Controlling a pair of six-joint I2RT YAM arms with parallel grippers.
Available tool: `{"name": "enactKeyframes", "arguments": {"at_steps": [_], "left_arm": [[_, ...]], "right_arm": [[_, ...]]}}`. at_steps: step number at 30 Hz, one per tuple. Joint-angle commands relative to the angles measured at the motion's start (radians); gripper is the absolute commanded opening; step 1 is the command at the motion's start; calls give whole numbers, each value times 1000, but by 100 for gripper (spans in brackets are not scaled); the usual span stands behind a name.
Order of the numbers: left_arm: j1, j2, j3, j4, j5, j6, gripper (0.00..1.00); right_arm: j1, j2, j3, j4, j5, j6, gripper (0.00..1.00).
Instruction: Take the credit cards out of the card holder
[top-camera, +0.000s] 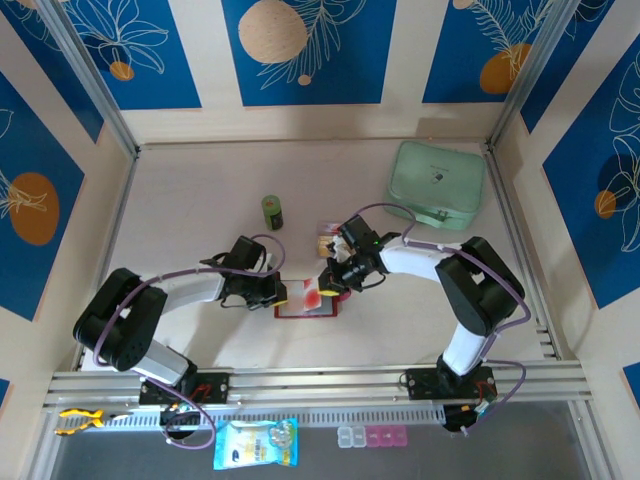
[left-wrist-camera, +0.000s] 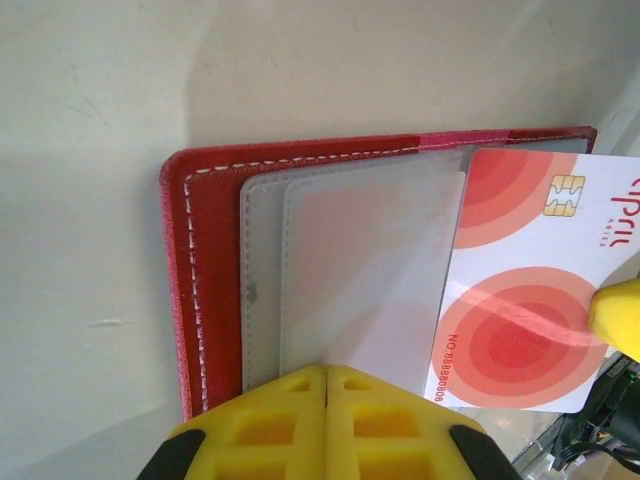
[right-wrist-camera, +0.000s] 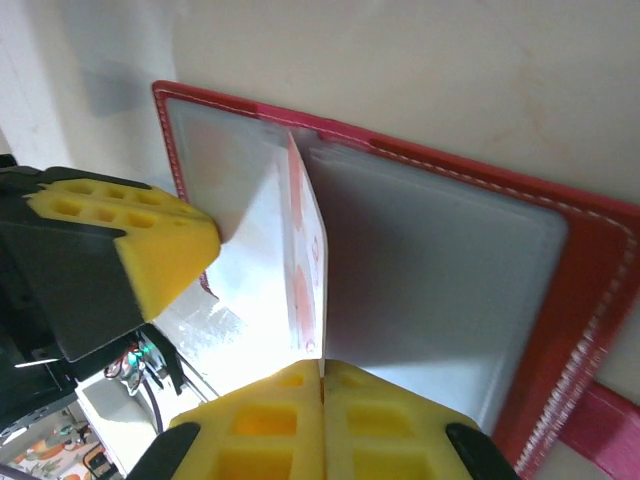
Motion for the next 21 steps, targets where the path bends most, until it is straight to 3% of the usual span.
{"name": "enactKeyframes", "arguments": {"at_steps": [1,21], "left_arm": [[-7,0,-13,-27,0,-14,0],[-8,-27,-41,-2,17,-36,0]], "right_arm": [[-3,-26,38,-120,25,-54,6],[64,39,162,-229,99,-61,8]]}}
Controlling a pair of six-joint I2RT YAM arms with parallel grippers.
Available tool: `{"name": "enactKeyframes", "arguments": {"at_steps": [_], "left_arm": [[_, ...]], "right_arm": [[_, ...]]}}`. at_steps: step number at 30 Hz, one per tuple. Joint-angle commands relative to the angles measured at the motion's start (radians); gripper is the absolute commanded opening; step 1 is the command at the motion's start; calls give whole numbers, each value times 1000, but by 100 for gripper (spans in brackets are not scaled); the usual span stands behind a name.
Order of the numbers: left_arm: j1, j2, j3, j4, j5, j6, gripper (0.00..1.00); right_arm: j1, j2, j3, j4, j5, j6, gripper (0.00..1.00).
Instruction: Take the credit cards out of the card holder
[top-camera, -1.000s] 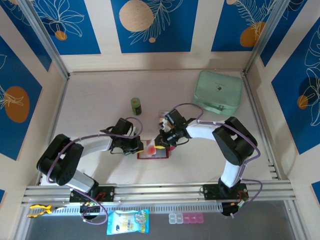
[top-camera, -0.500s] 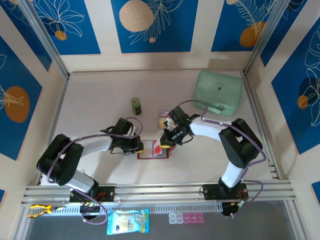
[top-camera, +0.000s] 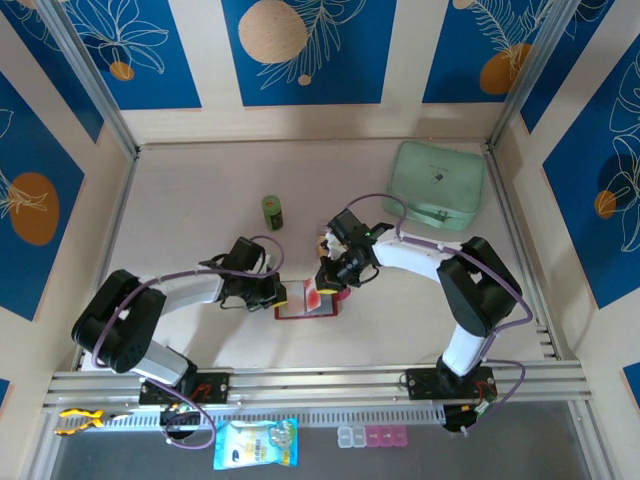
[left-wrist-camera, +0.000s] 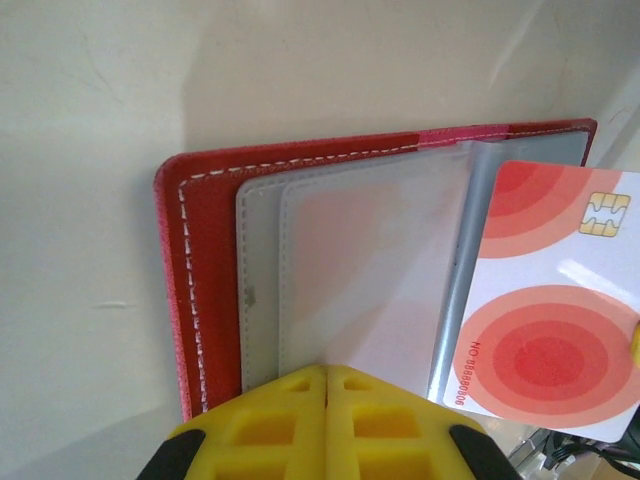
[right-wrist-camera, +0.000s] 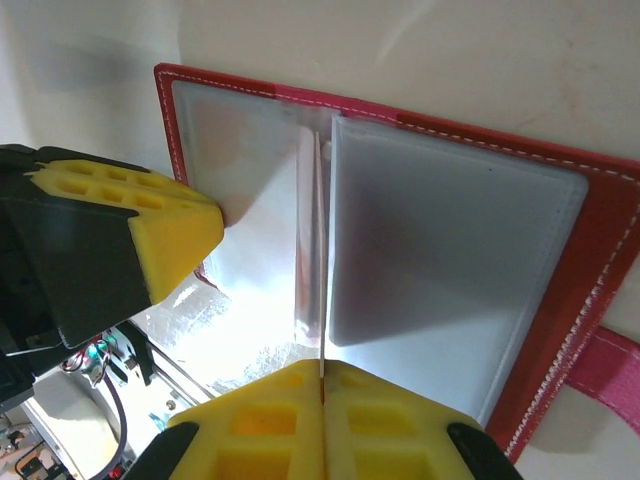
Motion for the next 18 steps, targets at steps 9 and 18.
{"name": "enactKeyframes", "arguments": {"at_steps": [9,18], "left_arm": [[-8,-21,-46,10,15,-20,0],[-8,-21,-50,15,14,-21,0]], "right_arm": [[34,40,46,-35,46,26,15],[38,16,19,13,88,73,16]]}}
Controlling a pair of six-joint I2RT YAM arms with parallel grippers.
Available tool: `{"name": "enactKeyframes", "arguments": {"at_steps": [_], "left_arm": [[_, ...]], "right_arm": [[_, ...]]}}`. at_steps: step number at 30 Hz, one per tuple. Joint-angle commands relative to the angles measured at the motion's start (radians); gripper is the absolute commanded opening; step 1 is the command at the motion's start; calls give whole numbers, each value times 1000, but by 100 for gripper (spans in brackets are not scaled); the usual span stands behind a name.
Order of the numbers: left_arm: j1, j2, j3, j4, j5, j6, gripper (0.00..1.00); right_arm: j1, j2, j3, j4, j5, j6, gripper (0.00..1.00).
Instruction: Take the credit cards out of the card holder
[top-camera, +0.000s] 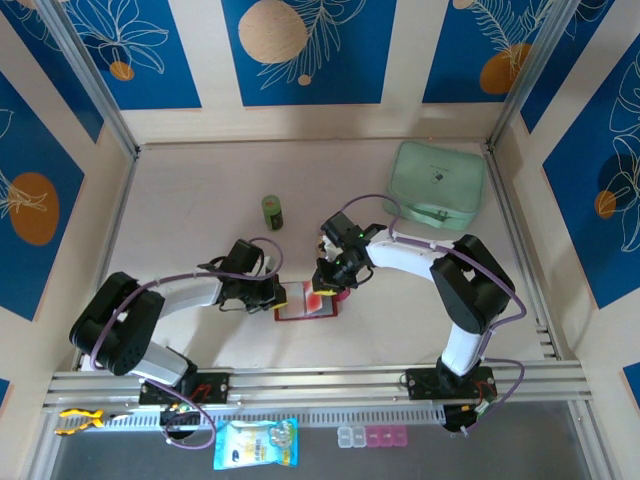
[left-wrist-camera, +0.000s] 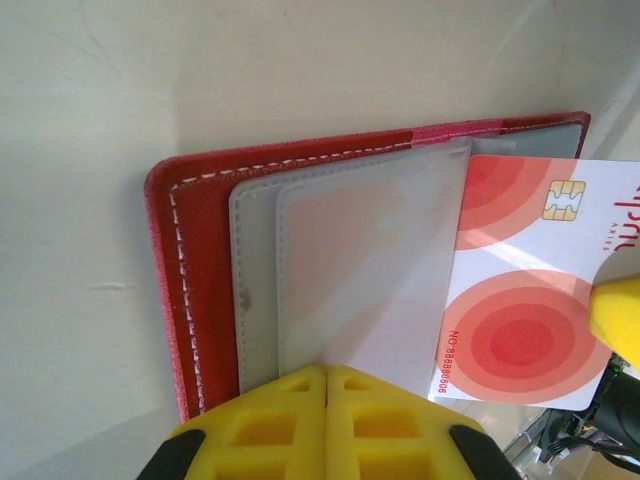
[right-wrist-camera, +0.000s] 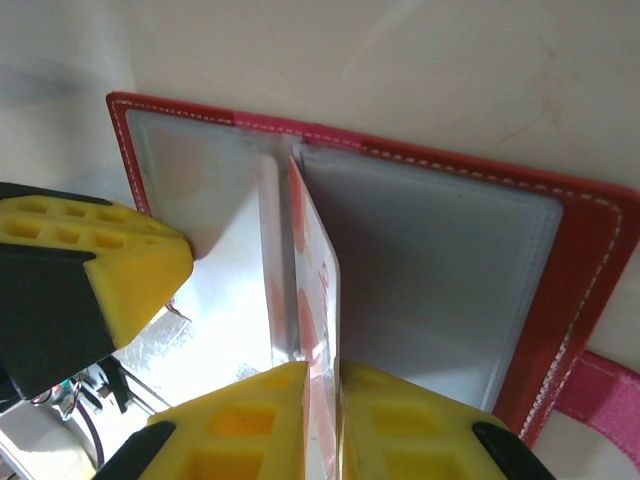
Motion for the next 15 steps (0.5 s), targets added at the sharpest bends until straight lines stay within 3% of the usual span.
{"name": "enactKeyframes", "arguments": {"at_steps": [1,15], "left_arm": [[-8,-6,-22,-14,1,-13,0],[-8,-24,-18,-21,-6,-16,0]], "right_arm": [[8,-18,-8,23,17,35,15],[10,-55,-19,25,16,24,6]]}}
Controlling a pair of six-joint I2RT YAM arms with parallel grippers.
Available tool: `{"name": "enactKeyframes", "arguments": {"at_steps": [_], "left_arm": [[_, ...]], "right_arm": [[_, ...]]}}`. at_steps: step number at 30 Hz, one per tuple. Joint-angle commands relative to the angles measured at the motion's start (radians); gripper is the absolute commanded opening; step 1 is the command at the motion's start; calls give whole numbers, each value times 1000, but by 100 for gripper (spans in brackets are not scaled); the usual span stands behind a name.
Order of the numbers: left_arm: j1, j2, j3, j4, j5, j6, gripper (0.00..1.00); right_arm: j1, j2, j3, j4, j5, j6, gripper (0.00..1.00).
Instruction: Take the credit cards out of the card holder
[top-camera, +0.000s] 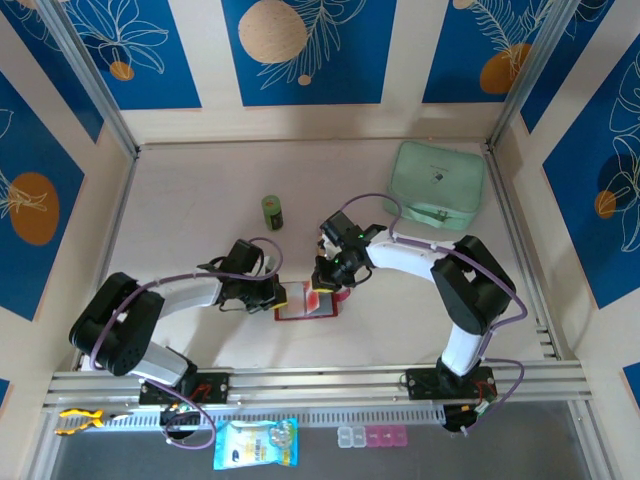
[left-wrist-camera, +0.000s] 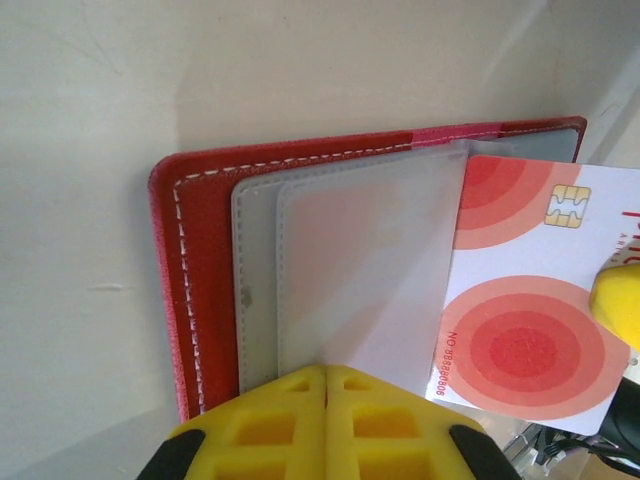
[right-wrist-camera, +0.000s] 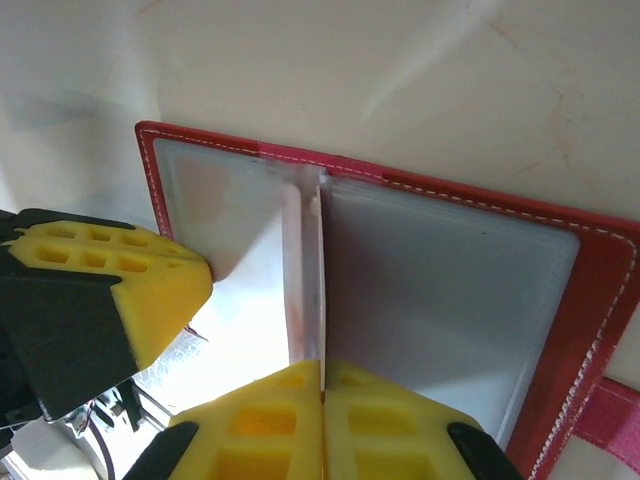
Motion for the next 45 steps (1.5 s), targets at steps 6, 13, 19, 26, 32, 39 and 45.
{"name": "enactKeyframes", "arguments": {"at_steps": [6,13,19,26,32,39,45], "left_arm": [[-9,-26,-14,-30,-5,-5,0],[-9,-29,-11,-25,-1,-4,2],[-8,-42,-10,-13,1,-3,5],[-8,-60,-8,-16,0,-1,8],[-8,-67,3,-27,-3,0,10],[-8,-90,10,-49,-10,3,10],[-8,-105,11,-62,-19,3,11]], "right_arm": [[-10,-98,-8,-57,13,-66,4],[-38,-144,37,-164,31,-246,2],[-53,-155,96,-272,72,-524,3],[-94,-162,166,-352,166,-891,2],[-108,-156,214,-375,201,-1236,0],[-141,-79,338,-479,243,-1405,0],[-195,-23,414,-490,251,-1474,0]]}}
